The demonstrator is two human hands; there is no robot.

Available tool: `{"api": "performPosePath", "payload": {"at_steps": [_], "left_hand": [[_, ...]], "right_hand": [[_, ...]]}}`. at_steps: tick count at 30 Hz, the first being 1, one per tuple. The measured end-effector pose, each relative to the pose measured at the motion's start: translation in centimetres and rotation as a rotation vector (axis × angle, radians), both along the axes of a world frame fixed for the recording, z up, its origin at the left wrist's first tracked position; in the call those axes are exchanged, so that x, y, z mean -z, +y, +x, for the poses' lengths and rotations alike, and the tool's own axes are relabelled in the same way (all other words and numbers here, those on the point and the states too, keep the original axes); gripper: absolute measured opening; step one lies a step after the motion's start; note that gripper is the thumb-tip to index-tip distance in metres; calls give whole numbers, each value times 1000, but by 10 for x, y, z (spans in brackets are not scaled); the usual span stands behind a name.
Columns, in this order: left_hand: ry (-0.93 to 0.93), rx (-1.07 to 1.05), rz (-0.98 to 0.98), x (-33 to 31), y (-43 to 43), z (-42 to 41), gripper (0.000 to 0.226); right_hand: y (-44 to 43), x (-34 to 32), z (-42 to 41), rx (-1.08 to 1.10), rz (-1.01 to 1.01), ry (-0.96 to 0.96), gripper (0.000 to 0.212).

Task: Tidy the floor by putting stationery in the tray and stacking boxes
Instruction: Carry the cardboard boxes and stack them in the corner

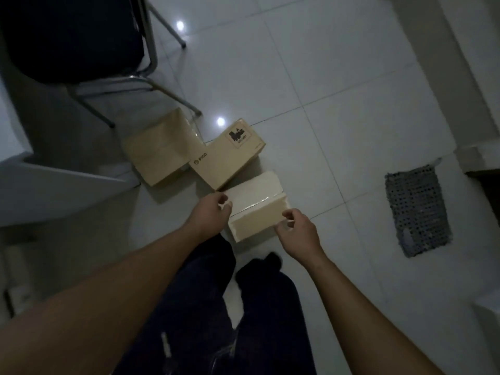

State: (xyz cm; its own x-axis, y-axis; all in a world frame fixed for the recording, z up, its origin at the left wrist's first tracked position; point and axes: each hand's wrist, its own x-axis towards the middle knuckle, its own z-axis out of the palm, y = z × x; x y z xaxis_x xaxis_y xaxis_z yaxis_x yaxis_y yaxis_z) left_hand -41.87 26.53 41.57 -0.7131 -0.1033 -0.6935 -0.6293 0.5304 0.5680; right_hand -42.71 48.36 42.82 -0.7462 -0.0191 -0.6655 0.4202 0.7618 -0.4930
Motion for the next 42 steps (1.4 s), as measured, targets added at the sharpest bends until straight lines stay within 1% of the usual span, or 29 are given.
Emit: {"api": "performPosePath", "payload": {"at_steps": [3,7,10,12,15,17,18,20,22,24,25,27,29,31,33,37,38,39,42], "left_hand": [[-44,-124,-17,38,12,-2,36],[-138,-258,-56,104,27,9,30],[-186,-434,-73,153,48,25,27],[-190,-552,-72,189,65,33,26],[-213,-627,-75,240,88,50,30],[-242,-645,-84,282,103,63,43],[-250,-646,-77,309,109,71,53],[-246,-656,-40,334,114,74,77],[-220,-673,-4,364,118,79,91],[-219,-695,25,393,117,82,99],[-250,-715,52,402,116,80,109],[-339,-769,127,422,117,81,129],[-426,-849,164,431,119,81,138],[-463,-943,198,431,121,75,139],[-448,-1036,199,423,124,74,135],[-399,-1144,133,379,127,89,130],[-387,-1156,122,366,128,97,123],[-355,-1171,120,347,128,105,112],[-255,-1211,130,293,129,136,69]], "right_hand": [[16,41,-27,-89,33,-45,41],[37,108,-57,-331,43,-63,51],[51,165,-70,-447,31,-105,58],[57,209,-78,-467,24,-131,63],[65,268,-85,-438,29,-150,73],[69,316,-89,-448,29,-129,80],[72,345,-89,-464,34,-110,85],[74,374,-98,-482,58,-86,97],[78,408,-98,-470,87,-74,110],[83,436,-97,-389,81,-97,122],[86,444,-98,-322,75,-121,126],[95,463,-97,-235,83,-166,126],[99,471,-95,-224,95,-204,113],[100,471,-97,-219,87,-221,100],[100,461,-98,-227,74,-203,92],[88,416,-94,-259,76,-125,83],[87,403,-92,-278,70,-127,81],[85,386,-91,-298,55,-133,78],[75,336,-88,-384,-2,-183,74]]}}
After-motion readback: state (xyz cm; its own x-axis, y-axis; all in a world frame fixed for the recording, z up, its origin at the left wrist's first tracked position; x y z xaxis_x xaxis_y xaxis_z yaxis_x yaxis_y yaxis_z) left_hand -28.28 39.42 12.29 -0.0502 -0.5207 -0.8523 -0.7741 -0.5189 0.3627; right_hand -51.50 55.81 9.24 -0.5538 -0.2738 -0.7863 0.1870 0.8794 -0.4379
